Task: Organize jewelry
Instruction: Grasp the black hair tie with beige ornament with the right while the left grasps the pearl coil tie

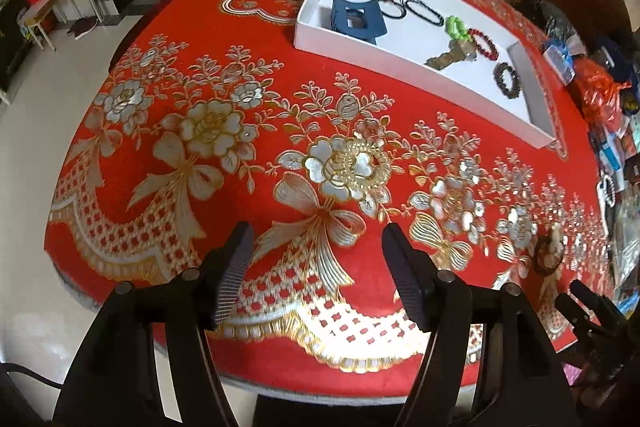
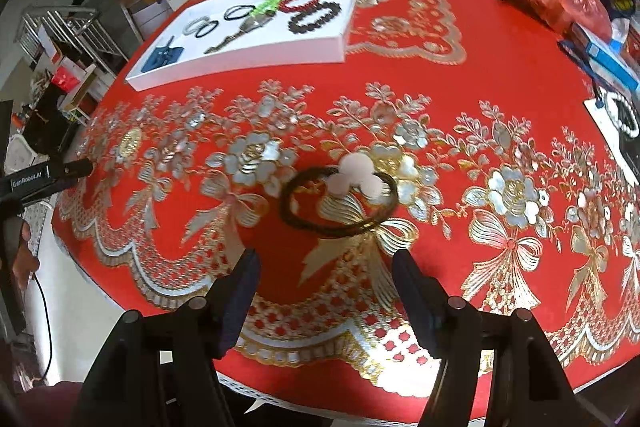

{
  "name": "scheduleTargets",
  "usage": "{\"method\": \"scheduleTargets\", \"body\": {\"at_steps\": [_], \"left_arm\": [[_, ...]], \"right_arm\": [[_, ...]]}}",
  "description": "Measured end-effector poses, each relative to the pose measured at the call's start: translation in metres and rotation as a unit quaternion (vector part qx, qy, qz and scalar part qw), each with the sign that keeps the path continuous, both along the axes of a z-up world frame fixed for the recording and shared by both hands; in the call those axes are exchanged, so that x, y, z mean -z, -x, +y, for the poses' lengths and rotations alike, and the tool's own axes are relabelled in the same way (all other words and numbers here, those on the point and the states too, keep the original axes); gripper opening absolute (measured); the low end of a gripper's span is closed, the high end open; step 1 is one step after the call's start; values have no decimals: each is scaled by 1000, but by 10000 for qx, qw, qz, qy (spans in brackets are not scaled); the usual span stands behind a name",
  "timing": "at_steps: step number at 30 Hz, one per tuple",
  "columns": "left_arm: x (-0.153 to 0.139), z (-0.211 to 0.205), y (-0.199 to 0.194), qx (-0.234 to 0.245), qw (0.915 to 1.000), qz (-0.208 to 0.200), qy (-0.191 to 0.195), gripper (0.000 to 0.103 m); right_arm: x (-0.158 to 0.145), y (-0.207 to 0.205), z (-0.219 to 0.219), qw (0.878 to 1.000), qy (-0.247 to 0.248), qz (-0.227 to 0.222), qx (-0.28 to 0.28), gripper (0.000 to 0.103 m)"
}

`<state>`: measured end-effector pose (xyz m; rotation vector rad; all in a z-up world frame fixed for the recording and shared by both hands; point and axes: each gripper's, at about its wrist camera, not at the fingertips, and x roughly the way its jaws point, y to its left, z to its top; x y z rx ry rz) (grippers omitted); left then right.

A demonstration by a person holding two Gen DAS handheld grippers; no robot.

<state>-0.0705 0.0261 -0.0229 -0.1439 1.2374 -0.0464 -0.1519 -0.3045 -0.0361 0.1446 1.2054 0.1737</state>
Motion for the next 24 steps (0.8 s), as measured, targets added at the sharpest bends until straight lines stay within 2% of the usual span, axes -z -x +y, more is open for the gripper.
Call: {"method": "scheduleTargets", "body": {"at_steps": [6,11,14,24], "left_arm": [[7,1,-16,-210,9997,105,-2,67],[9,0,-28,-186,9995,139,-215,67],[12,-1,-34,-113,9991,193,-354,67],[21,-9,-46,56,9985,317,-448,67]], "right_arm": [[1,-6,-11,9996,-140,-104,224,65],[0,-17,-14,9992,77,-179,342,62],[6,-23,-15,9993,193,-159,275,62],[18,-47,-17,9996,224,-154,-82,62]]}}
